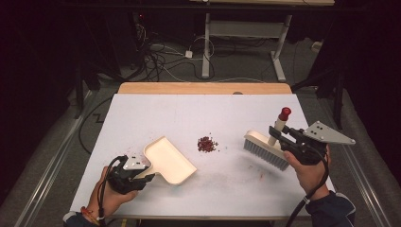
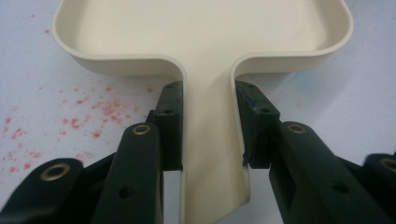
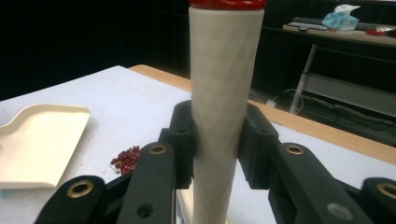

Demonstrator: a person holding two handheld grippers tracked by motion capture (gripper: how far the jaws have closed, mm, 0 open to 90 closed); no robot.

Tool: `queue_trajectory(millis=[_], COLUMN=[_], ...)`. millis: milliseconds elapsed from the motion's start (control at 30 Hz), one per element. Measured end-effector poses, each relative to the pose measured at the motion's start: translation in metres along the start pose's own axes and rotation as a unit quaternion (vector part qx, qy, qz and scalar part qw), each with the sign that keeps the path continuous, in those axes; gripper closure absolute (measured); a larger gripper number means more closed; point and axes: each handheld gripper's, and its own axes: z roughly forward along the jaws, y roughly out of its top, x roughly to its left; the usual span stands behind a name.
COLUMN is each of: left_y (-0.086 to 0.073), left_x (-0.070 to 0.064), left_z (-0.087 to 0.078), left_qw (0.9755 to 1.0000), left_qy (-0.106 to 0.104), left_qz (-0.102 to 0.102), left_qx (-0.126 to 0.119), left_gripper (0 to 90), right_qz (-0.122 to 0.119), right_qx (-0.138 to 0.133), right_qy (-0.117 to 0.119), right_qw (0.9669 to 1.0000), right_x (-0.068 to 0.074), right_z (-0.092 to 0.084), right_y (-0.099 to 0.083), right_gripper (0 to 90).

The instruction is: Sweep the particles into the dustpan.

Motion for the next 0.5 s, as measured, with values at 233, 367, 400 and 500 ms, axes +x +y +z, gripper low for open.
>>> queue_trajectory(millis=[233, 367, 400, 500], left_y=[0.001, 0.005, 0.007, 0.008], left_x=[-0.006, -0.005, -0.005, -0.004], left_z=[0.007, 0.012, 0.015, 0.017], left_qw=[0.9996, 0.9996, 0.9995, 0.9994], left_qy=[-0.008, -0.015, -0.019, -0.021], left_qz=[0.016, 0.013, 0.013, 0.012], left_qx=[0.023, 0.022, 0.023, 0.023], left_gripper=[64.3, 64.3, 64.3, 64.3], right_qz=[-0.008, 0.003, 0.001, -0.005], right_qx=[0.000, -0.008, -0.005, 0.003], right_qy=[0.002, 0.001, -0.002, -0.012], right_qw=[1.0000, 1.0000, 1.0000, 0.9999], right_x=[0.006, 0.005, 0.006, 0.008], right_z=[0.035, 0.059, 0.064, 0.084], right_y=[0.008, 0.015, 0.017, 0.021], right_gripper=[69.9, 69.9, 69.9, 69.9])
